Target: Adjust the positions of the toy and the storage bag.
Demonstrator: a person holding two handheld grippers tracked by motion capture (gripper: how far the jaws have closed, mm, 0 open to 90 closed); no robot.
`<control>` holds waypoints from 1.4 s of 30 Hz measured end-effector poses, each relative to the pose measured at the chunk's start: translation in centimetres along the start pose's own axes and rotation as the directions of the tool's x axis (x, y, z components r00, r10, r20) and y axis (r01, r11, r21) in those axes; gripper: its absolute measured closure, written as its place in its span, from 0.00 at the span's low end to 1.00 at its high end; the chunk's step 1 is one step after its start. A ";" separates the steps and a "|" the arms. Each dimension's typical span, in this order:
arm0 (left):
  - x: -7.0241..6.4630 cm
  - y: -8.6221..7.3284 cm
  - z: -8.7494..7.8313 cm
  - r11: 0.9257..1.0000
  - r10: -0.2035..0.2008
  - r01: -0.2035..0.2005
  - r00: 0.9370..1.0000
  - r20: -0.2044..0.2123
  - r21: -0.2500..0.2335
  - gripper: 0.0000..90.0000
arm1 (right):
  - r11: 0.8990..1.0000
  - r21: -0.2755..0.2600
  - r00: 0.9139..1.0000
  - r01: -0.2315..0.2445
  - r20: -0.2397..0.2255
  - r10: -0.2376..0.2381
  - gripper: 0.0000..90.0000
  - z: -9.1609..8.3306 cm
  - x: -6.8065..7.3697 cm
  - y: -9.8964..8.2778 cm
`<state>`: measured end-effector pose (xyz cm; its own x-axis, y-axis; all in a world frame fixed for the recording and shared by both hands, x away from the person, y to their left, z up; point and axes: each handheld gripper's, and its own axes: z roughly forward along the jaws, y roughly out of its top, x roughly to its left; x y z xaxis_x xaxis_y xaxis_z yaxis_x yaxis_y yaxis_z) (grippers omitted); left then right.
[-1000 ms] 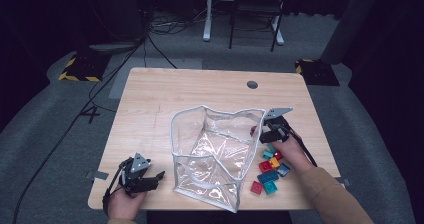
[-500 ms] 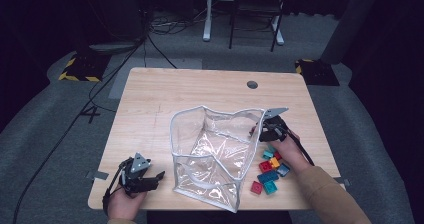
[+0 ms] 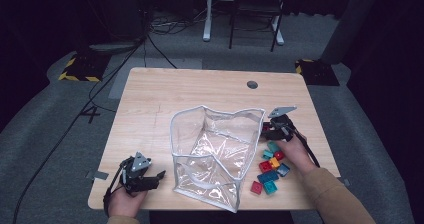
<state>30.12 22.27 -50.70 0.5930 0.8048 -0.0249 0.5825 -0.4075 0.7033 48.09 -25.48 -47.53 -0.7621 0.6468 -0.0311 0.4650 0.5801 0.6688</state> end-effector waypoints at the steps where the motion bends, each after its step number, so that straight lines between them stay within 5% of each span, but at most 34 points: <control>1: 0.0 0.0 0.0 1.000 0.000 0.000 1.000 0.000 0.000 0.32 | 1.000 0.000 1.000 0.000 0.000 0.000 0.60 0.0 0.0 0.0; 21: 0.1 0.3 0.3 1.000 0.003 -0.003 1.000 0.007 -0.003 0.32 | 0.998 -0.053 1.000 -0.018 0.014 0.019 0.63 -7.7 0.7 1.8; 29: 0.1 0.3 0.3 1.000 0.006 -0.006 1.000 0.008 0.001 0.32 | 0.996 -0.093 1.000 -0.003 -0.013 0.001 0.64 -11.5 2.1 3.2; 42: 0.1 0.3 0.3 1.000 0.006 -0.006 1.000 0.008 0.002 0.32 | 0.994 -0.110 0.999 0.015 -0.044 -0.020 0.64 -15.1 4.1 4.8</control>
<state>30.56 22.11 -50.69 0.6009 0.7989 -0.0264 0.5799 -0.4129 0.7022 40.42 -27.52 -33.24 -0.7905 0.6123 -0.0116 0.4012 0.5321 0.7456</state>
